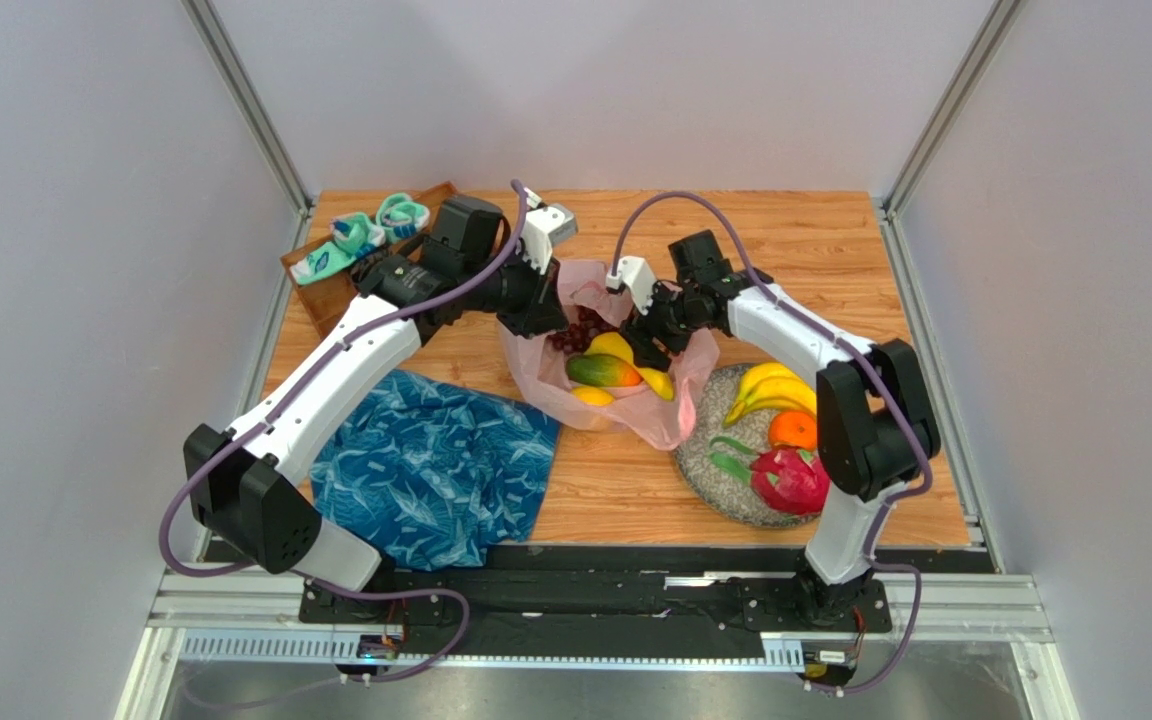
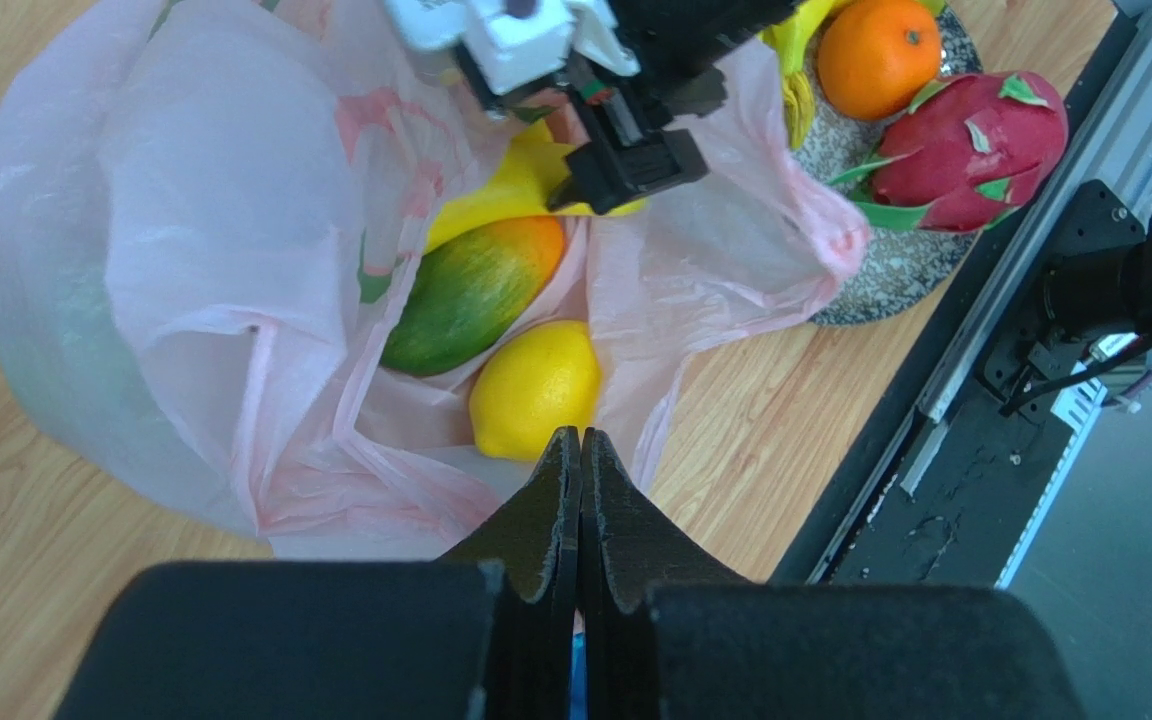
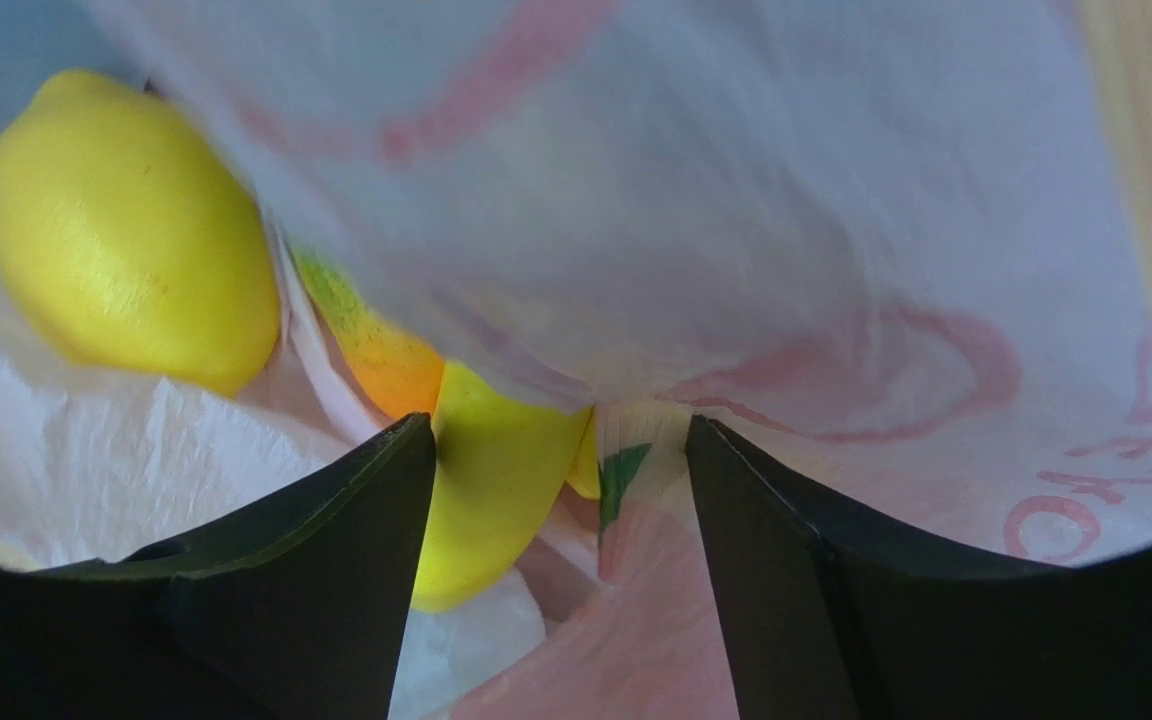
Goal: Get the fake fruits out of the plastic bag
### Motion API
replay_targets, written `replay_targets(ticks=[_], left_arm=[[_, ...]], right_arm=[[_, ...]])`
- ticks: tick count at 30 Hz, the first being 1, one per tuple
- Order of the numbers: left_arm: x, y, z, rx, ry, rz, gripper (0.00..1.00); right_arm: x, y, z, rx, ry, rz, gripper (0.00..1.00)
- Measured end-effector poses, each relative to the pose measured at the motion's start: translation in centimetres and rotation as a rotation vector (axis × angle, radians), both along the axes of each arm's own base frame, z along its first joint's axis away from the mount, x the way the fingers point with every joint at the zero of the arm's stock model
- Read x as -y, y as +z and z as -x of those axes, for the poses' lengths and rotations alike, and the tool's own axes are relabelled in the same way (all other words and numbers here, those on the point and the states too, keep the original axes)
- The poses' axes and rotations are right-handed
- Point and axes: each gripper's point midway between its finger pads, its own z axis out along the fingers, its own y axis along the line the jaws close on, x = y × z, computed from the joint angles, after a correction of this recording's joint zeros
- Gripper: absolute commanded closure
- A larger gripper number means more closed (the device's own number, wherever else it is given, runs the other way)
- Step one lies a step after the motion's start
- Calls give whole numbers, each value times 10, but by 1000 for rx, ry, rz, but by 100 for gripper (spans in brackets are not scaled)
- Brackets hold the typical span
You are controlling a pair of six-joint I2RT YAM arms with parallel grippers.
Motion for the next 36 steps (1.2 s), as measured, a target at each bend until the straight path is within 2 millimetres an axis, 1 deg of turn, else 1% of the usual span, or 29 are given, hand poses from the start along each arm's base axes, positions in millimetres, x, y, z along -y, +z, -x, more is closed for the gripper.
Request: replay_targets(ticks=[1, 2, 5, 7, 10, 11, 13, 16, 17, 19, 20, 22, 23, 24, 25, 28, 30, 31, 33, 34, 36], left_arm=[[0, 0, 0, 1, -3, 1, 100], [0, 0, 0, 0, -4, 1, 100], [0, 1, 1, -1, -4, -1, 100], [1, 4, -1, 6, -4, 2, 100], [2, 7, -3, 13, -5, 7, 100], [3, 7, -4, 13, -5, 6, 100], [4, 6, -5, 9, -6, 3, 100], [6, 2, -10, 2, -6, -1, 100], [7, 1, -11, -1, -6, -3, 100], [8, -2, -13, -7, -6, -7, 100], [8, -3, -13, -10, -6, -9, 100], [8, -4, -13, -11, -6, -9, 100], [8, -4, -13, -11, -6, -9, 100], [8, -4, -13, -11, -6, -8, 100], [9, -3, -14, -10, -7, -7, 100], [9, -3, -13, -10, -10, -4, 100], [10, -3, -13, -11, -12, -2, 100], [10, -2, -13, -12, -14, 0, 100], [10, -2, -12, -14, -17, 4, 100], [11, -2, -12, -15, -19, 6, 100], [11, -1, -11, -16, -23, 9, 100]], right_arm=[[-3, -3, -7, 6, 3, 7, 35], [-5, -2, -12, 18, 2, 10, 45], [-8, -1, -26, 46, -7, 33, 57], [-7, 2, -29, 55, -18, 41, 59], [-5, 9, -20, 33, -16, 35, 62], [-5, 17, -14, 28, -6, 18, 63], [-7, 45, -2, 42, 10, -28, 64], [-6, 102, 18, 115, 34, -114, 64], [-4, 123, 27, 147, 42, -140, 61], [2, 155, 43, 204, 53, -178, 55], [5, 169, 51, 231, 60, -192, 45], [8, 179, 63, 248, 71, -211, 36], [8, 178, 67, 243, 74, -217, 32], [8, 173, 68, 230, 73, -217, 31], [7, 164, 69, 208, 71, -212, 30], [-2, 121, 56, 105, 62, -174, 31], [-6, 84, 42, 32, 49, -133, 32], [-6, 67, 38, -4, 41, -108, 32], [-4, 42, 33, -52, 28, -66, 33], [-3, 34, 31, -63, 24, -48, 34], [-1, 27, 25, -64, 20, -21, 33]])
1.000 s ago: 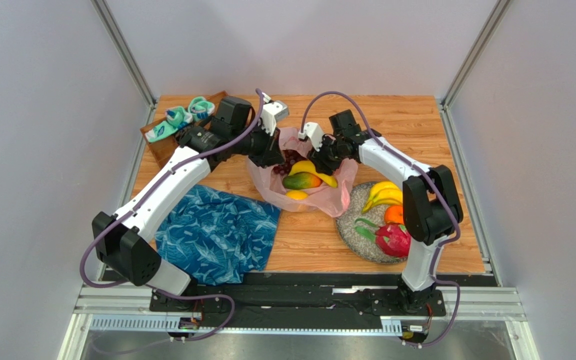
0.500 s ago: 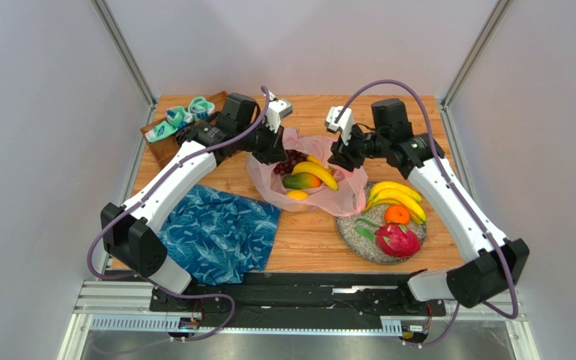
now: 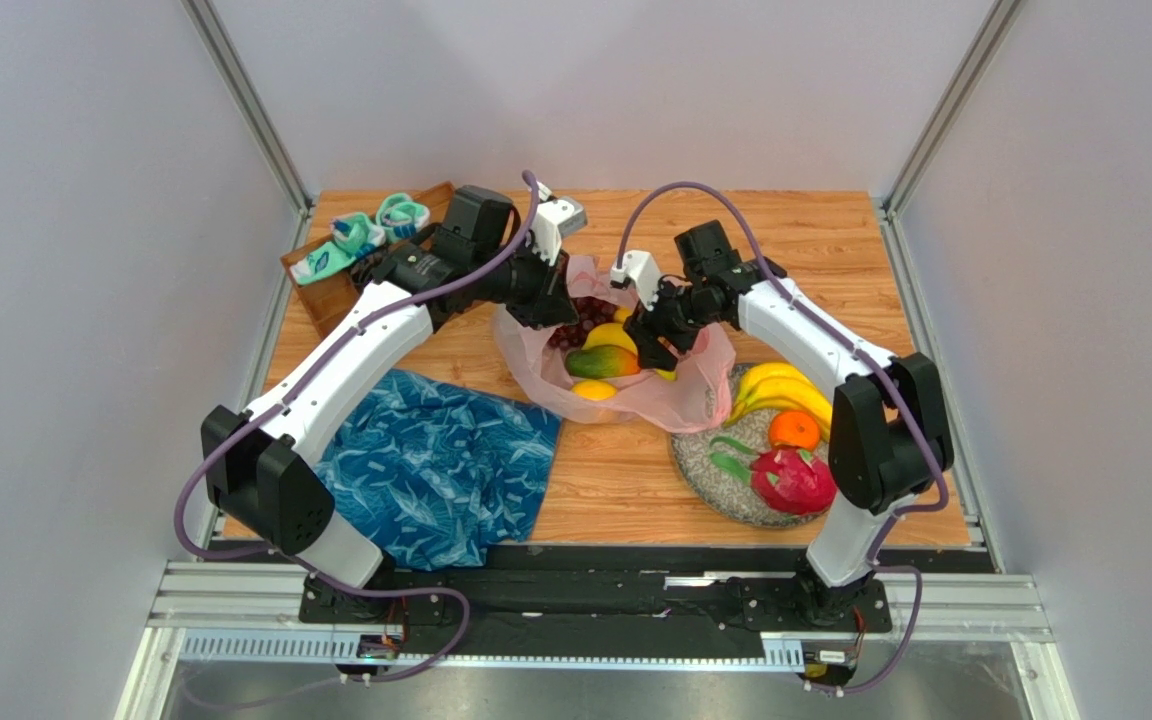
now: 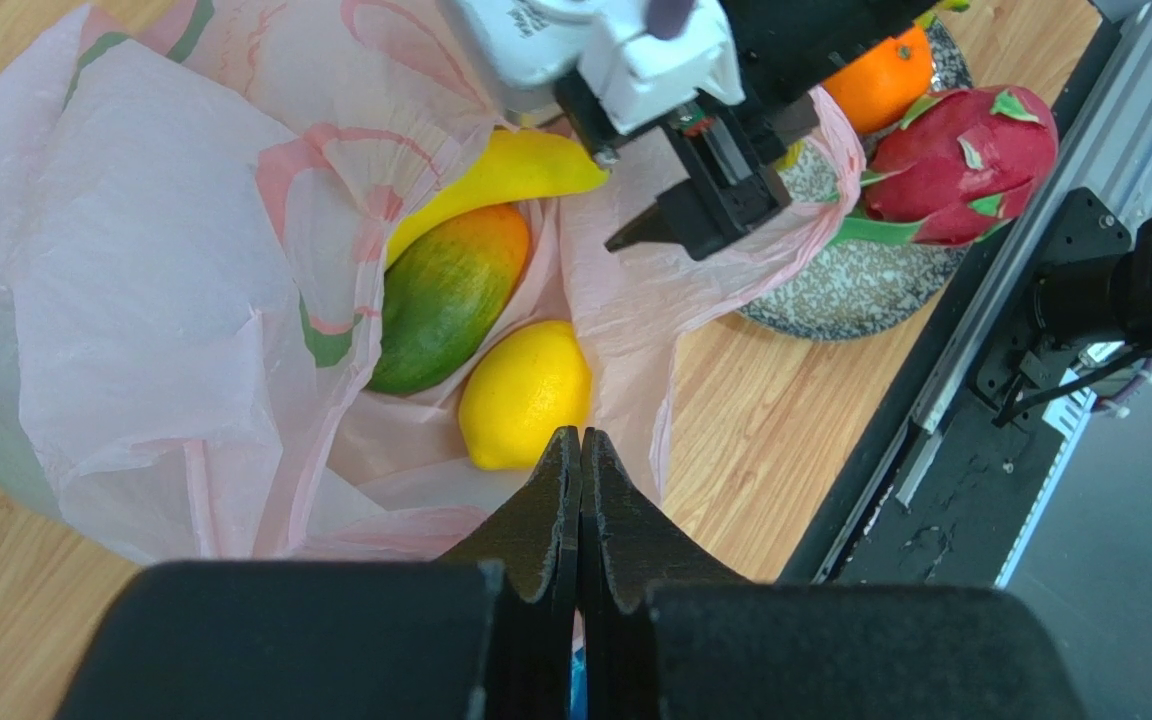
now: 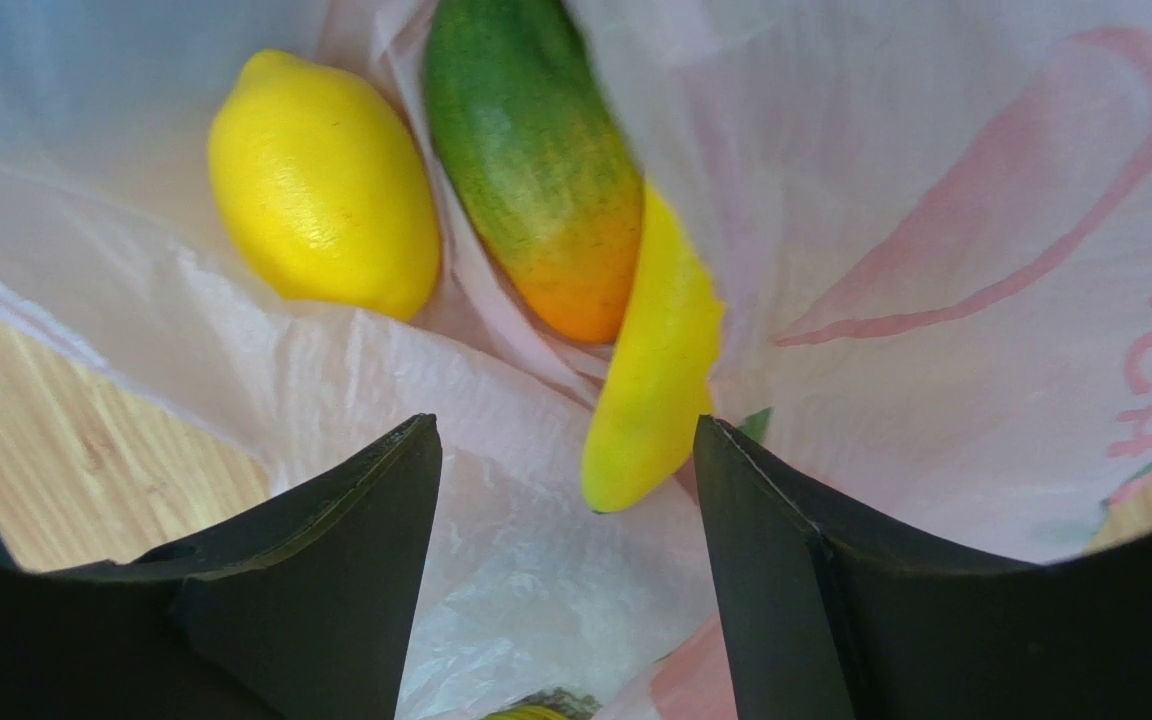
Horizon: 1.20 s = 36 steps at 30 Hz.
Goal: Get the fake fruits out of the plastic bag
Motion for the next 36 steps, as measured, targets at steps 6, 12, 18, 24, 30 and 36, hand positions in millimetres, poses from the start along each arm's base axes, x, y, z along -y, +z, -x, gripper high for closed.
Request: replay_targets(ticks=[6, 12, 18, 24, 30, 36], left_arm=[[1, 0, 1, -2, -4, 3, 100], [1, 2, 1, 0, -8, 8, 100], [2, 2, 0, -1, -8, 7, 100], [3, -2, -2, -11, -9, 3, 100], [5, 3, -4, 0, -12, 11, 100], [6, 8, -5, 8, -16, 20, 100]], right_arm=[[6, -4, -27, 53, -42, 71, 30], [11, -32, -45, 28, -76, 144, 32], [14, -39, -49, 28, -99, 169, 30], [18, -33, -51, 63, -121, 169, 31], [17, 7, -27, 127, -99, 113, 40], [21, -11, -6, 73, -78, 125, 41]])
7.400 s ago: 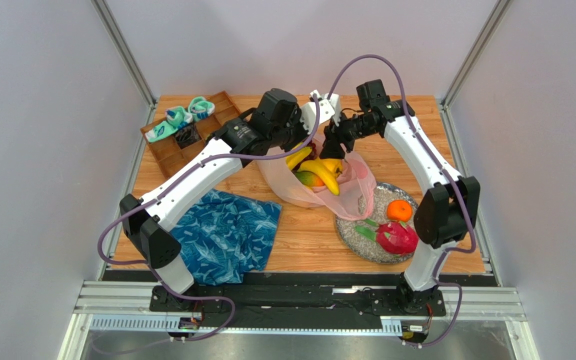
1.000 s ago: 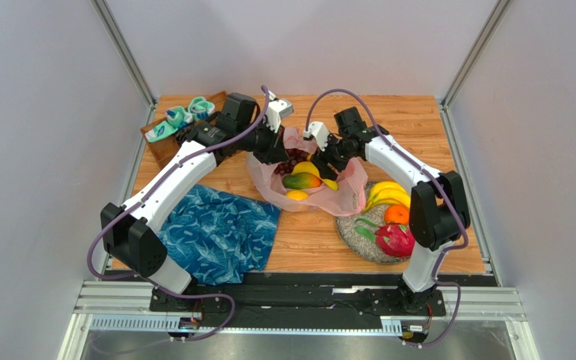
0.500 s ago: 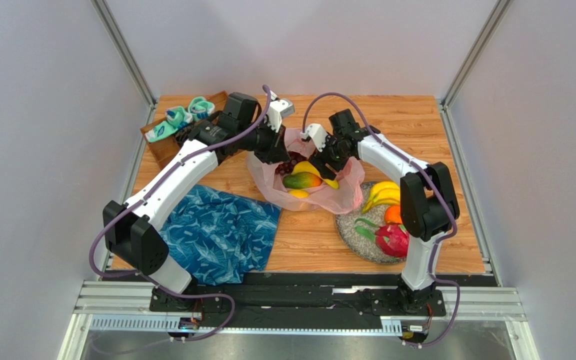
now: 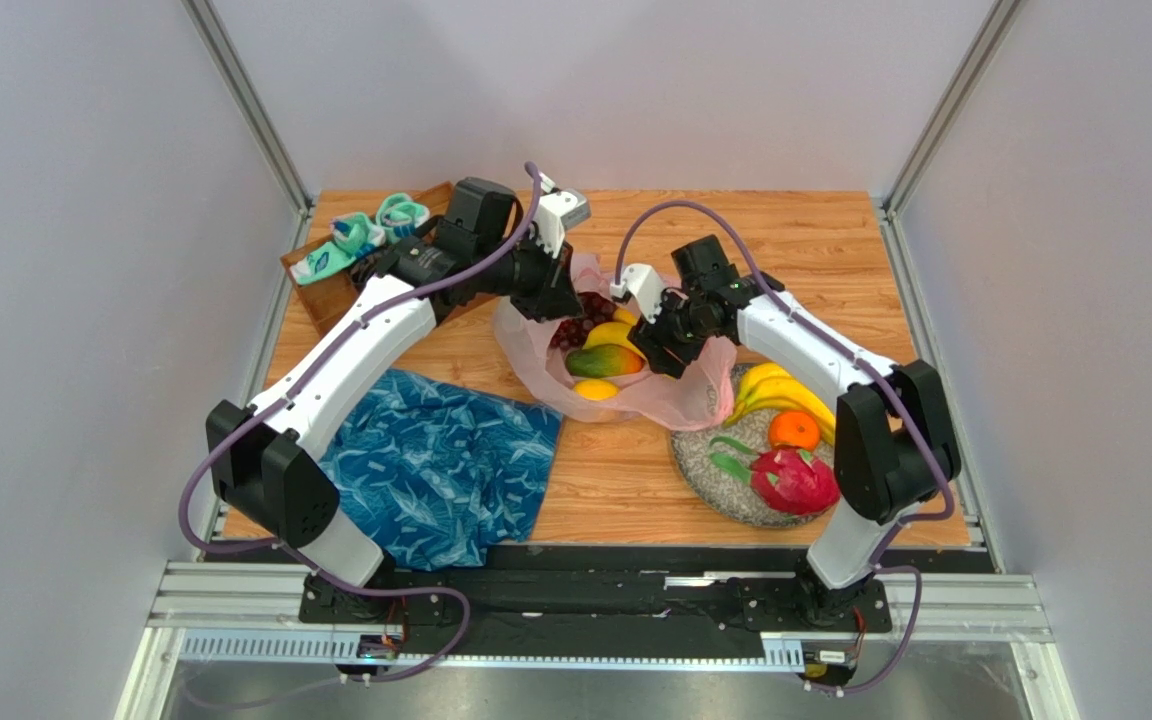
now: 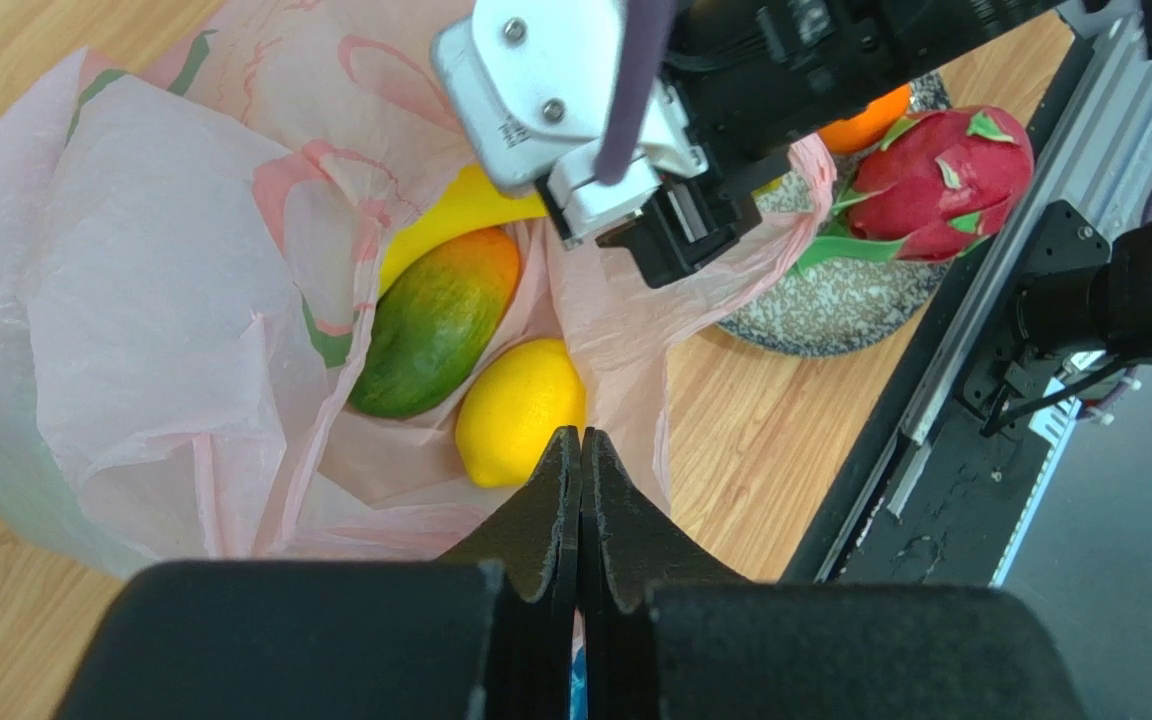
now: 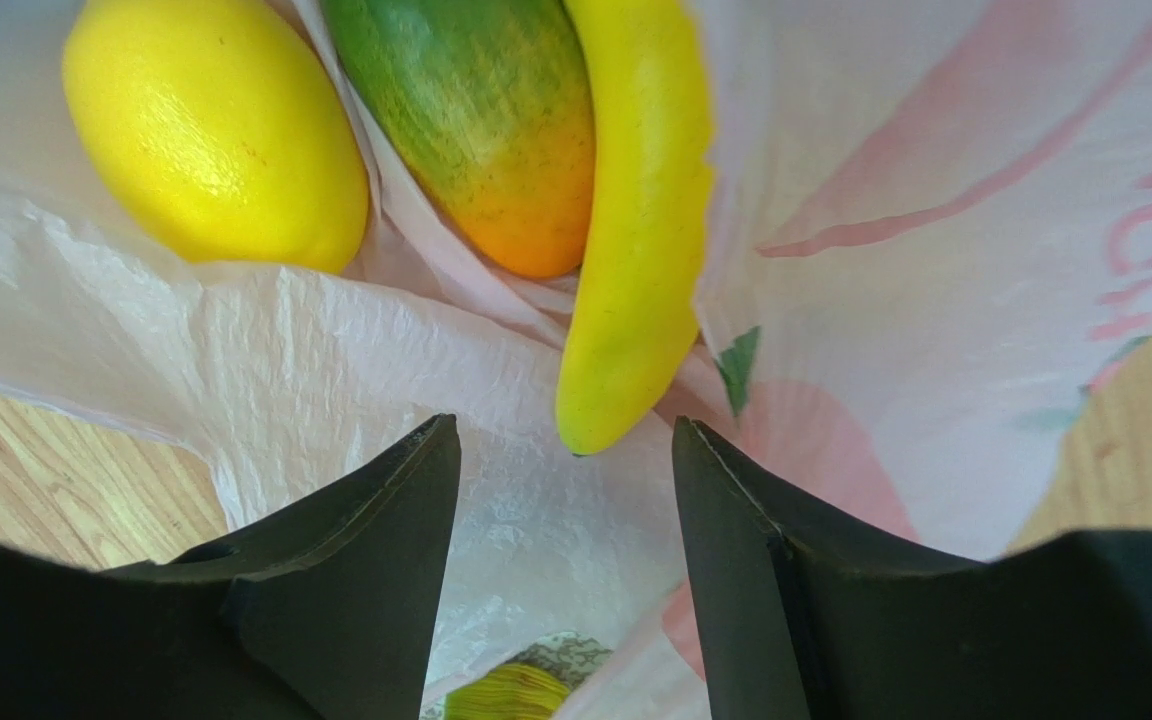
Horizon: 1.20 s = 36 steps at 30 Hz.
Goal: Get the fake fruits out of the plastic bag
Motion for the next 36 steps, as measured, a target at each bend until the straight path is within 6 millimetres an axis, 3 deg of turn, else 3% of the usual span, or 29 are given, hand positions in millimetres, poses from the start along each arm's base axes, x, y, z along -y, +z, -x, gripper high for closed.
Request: replay_targets(ticks=[7, 11, 15, 20, 24, 29, 32, 34, 36], left_arm=[[1, 4, -1, 6, -4, 7, 100], [1, 3, 0, 4, -4, 5, 100], [1, 3, 0, 5, -5, 5, 100], [1, 3, 0, 4, -5, 3, 100], [0, 0, -2, 2, 1, -5, 100], [-1, -9, -9, -7, 22, -27, 100], [-3, -13, -16, -4, 36, -41, 100], [-4, -13, -19, 4, 43, -48, 100], [-6, -13, -22, 13, 50, -54, 100]], right_arm=[[7, -42, -7, -72, -30, 83, 34], [9, -53, -18, -76, -49, 120, 33], [5, -55, -30, -61, -54, 121, 67], [2, -49, -38, -41, -60, 106, 75], [8, -18, -32, -16, -50, 64, 76], [32, 70, -16, 130, -9, -38, 76], [52, 118, 11, 230, 62, -64, 76], [62, 128, 31, 255, 120, -47, 76], [72, 120, 53, 248, 189, -7, 76]])
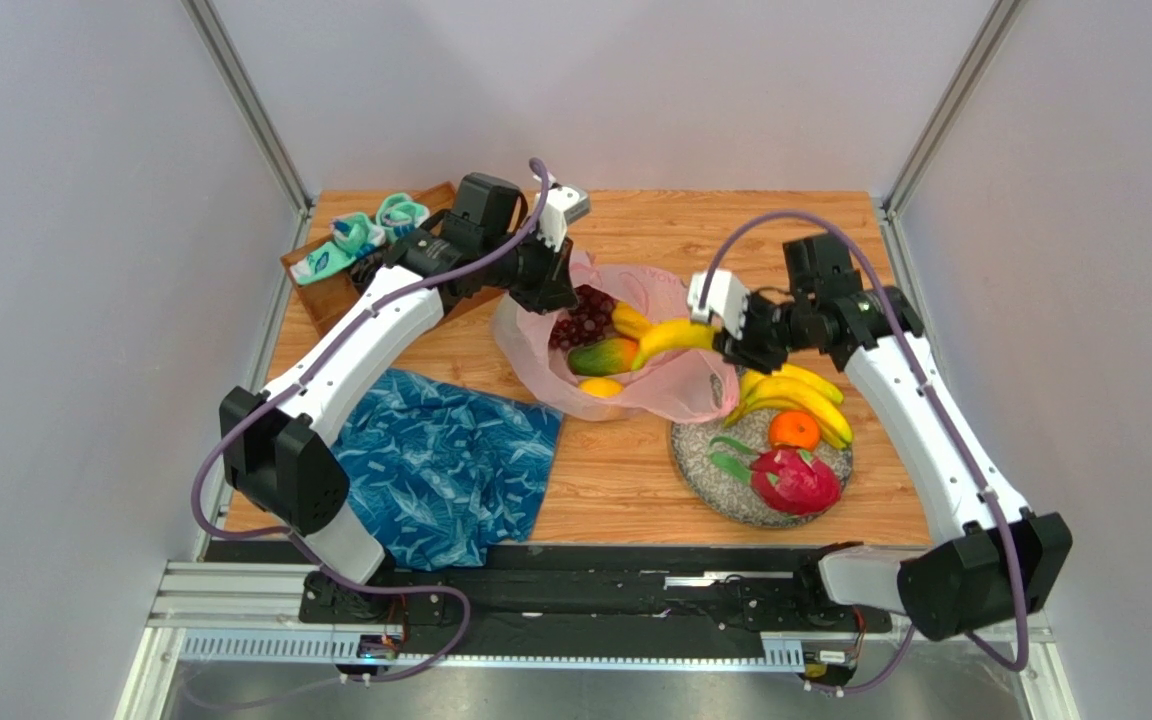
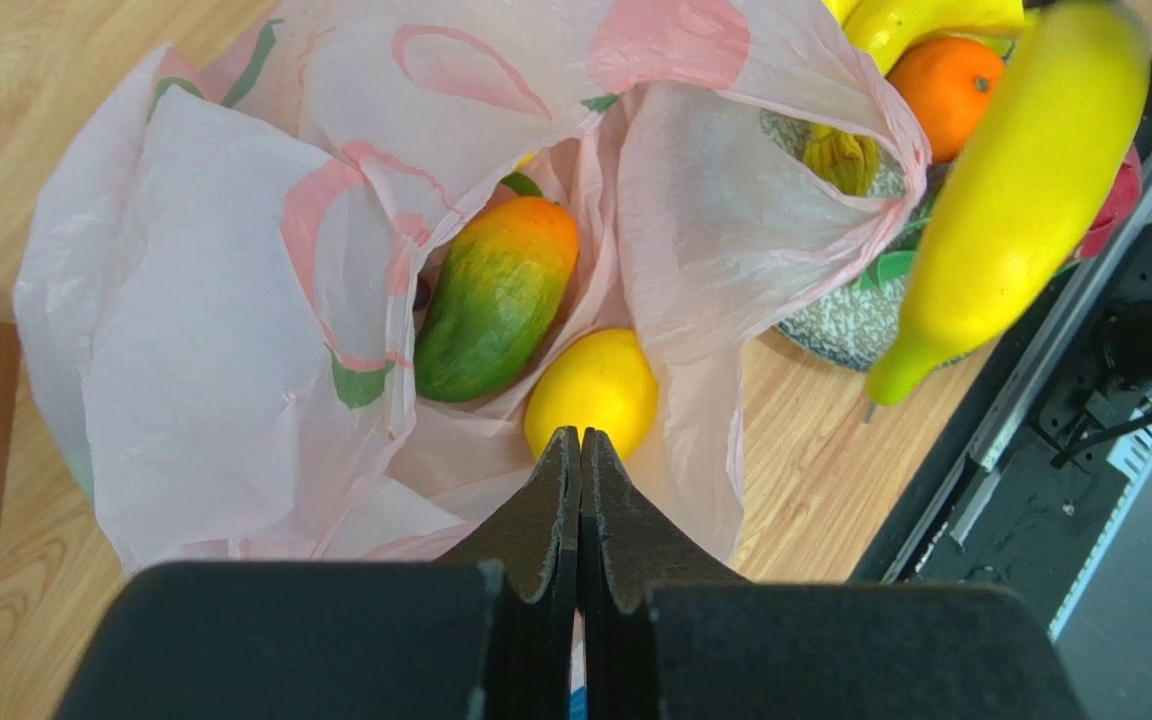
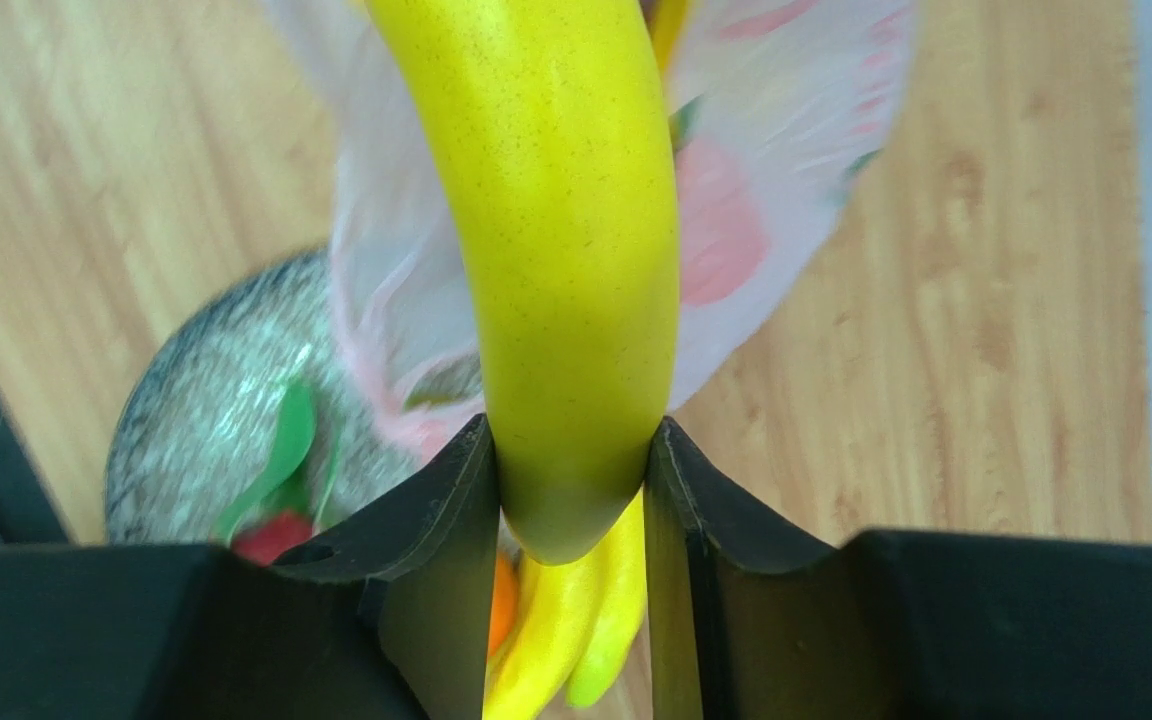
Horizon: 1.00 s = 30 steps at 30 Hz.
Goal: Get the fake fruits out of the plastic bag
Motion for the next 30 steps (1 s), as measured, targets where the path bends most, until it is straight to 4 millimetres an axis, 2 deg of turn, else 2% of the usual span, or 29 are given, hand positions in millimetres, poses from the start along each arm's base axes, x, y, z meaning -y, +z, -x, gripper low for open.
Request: replay_targets(ticks=[3, 6, 9, 12, 16, 21, 25, 30], left_arm=[[-2, 2, -4, 16, 12, -8, 100], [-5, 2, -8, 26, 27, -16, 100], [-7, 2, -10, 30, 36, -18, 100], [-8, 3, -11, 32, 39, -18, 100], [-9, 2, -12, 38, 41, -25, 100], [-20, 5, -19, 64, 79, -44, 100], [-37, 18, -26, 109, 136, -53, 100], [-48, 26, -30, 137, 170, -60, 100]], right_arm=[[27, -38, 34, -77, 84, 113, 77], [61, -64, 51, -144, 136, 219, 76], [87, -68, 54, -138, 188, 296, 76], [103, -70, 52, -106, 276, 376, 75], [112, -76, 44, -78, 377, 457, 75], [115, -87, 20, -104, 431, 484, 75], [110, -85, -16, -80, 436, 481, 74], [94, -90, -28, -82, 483, 480, 72]])
